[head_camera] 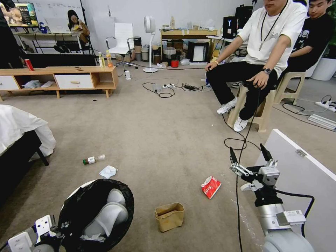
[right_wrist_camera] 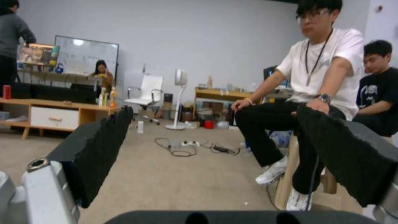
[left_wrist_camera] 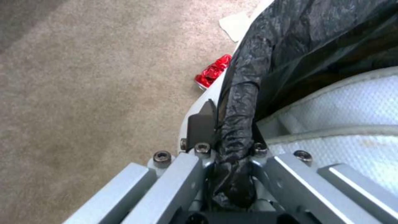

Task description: Pick up the trash bin and place the garbage on the floor into it.

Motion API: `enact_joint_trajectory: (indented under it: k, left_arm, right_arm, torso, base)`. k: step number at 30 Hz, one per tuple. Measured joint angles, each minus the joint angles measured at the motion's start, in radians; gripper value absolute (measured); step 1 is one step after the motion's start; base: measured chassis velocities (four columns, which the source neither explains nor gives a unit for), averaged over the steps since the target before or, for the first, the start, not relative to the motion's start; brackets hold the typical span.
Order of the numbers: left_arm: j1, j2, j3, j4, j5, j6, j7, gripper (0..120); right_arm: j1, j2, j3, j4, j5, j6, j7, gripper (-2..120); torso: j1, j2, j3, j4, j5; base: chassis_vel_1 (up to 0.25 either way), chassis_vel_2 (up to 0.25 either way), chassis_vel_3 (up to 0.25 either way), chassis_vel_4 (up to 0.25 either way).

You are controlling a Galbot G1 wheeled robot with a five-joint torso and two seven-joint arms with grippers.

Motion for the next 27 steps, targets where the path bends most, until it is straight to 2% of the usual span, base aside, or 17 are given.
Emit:
enact_joint_trajectory:
  k: [5, 7, 8, 10, 11, 13, 15, 17, 18, 20, 24, 25, 27]
  left_arm:
    - [0.007, 0.002, -0.006, -0.004, -0.001, 0.000, 0.000, 1]
    - [0.016, 0.000, -0.013, -0.013, -0.001, 0.000, 0.003, 1]
    - [0.016, 0.000, -0.013, -0.013, -0.001, 0.000, 0.003, 1]
    - [0.019, 0.001, -0.013, -0.019, -0.002, 0.000, 0.005, 1]
    - [0.019, 0.001, -0.013, -0.019, -0.002, 0.000, 0.005, 1]
    - [0.017, 0.007, -0.009, -0.023, -0.005, 0.000, 0.006, 1]
    - [0.017, 0.007, -0.009, -0.023, -0.006, 0.000, 0.007, 1]
    - [0.015, 0.012, -0.007, -0.019, -0.008, 0.000, 0.007, 1]
    - [0.015, 0.012, -0.007, -0.019, -0.008, 0.000, 0.007, 1]
    - [0.013, 0.013, -0.004, -0.014, -0.008, 0.000, 0.007, 1]
    - [0.013, 0.011, -0.004, -0.012, -0.008, 0.000, 0.008, 1]
    - [0.013, 0.011, -0.004, -0.012, -0.008, 0.000, 0.008, 1]
    - [0.012, 0.011, -0.005, -0.010, -0.008, 0.000, 0.009, 1]
  right_arm:
    - [0.031, -0.032, -0.014, -0.009, 0.057, -0.049, 0.005, 100]
    - [0.106, -0.089, -0.051, -0.036, 0.155, -0.149, 0.011, 100]
    - [0.106, -0.089, -0.051, -0.036, 0.155, -0.149, 0.011, 100]
    - [0.161, -0.132, -0.083, -0.050, 0.219, -0.231, 0.018, 100]
    - [0.161, -0.132, -0.083, -0.050, 0.219, -0.231, 0.018, 100]
    - [0.227, -0.191, -0.145, -0.060, 0.302, -0.330, 0.042, 100]
    - [0.244, -0.205, -0.163, -0.062, 0.324, -0.351, 0.050, 100]
    - [0.308, -0.256, -0.245, -0.068, 0.445, -0.449, 0.088, 100]
    - [0.308, -0.256, -0.245, -0.068, 0.445, -0.449, 0.088, 100]
    - [0.358, -0.271, -0.312, -0.077, 0.530, -0.521, 0.124, 100]
    - [0.456, -0.279, -0.435, -0.121, 0.619, -0.613, 0.149, 100]
    - [0.456, -0.279, -0.435, -0.121, 0.619, -0.613, 0.149, 100]
    - [0.523, -0.279, -0.515, -0.155, 0.675, -0.686, 0.157, 100]
  torso:
    - [0.000, 0.000, 0.000, 0.0000, 0.0000]
    - [0.000, 0.000, 0.000, 0.0000, 0.0001]
    - [0.000, 0.000, 0.000, 0.0000, 0.0001]
    - [0.000, 0.000, 0.000, 0.0005, 0.0002]
    - [0.000, 0.000, 0.000, 0.0005, 0.0002]
    - [0.000, 0.000, 0.000, -0.0003, 0.0000]
    - [0.000, 0.000, 0.000, -0.0003, 0.0000]
    - [0.000, 0.000, 0.000, 0.0002, 0.0000]
    - [0.000, 0.000, 0.000, 0.0002, 0.0000]
    - [0.000, 0.000, 0.000, -0.0004, -0.0002]
    - [0.000, 0.000, 0.000, 0.0001, 0.0000]
    - [0.000, 0.000, 0.000, 0.0001, 0.0000]
    - [0.000, 0.000, 0.000, 0.0001, -0.0001]
  base:
    - [0.000, 0.000, 0.000, 0.000]
    - [0.000, 0.000, 0.000, 0.000]
    - [0.000, 0.000, 0.000, 0.000]
    - [0.000, 0.000, 0.000, 0.000]
    - [0.000, 0.000, 0.000, 0.000]
    - [0.000, 0.000, 0.000, 0.000]
    - [0.000, 0.000, 0.000, 0.000]
    - [0.000, 0.000, 0.000, 0.000]
    - [0.000, 0.000, 0.000, 0.000]
    - [0.000, 0.000, 0.000, 0.000]
    - [0.000, 0.000, 0.000, 0.000]
    - [0.000, 0.000, 0.000, 0.000]
    - [0.000, 0.000, 0.000, 0.000]
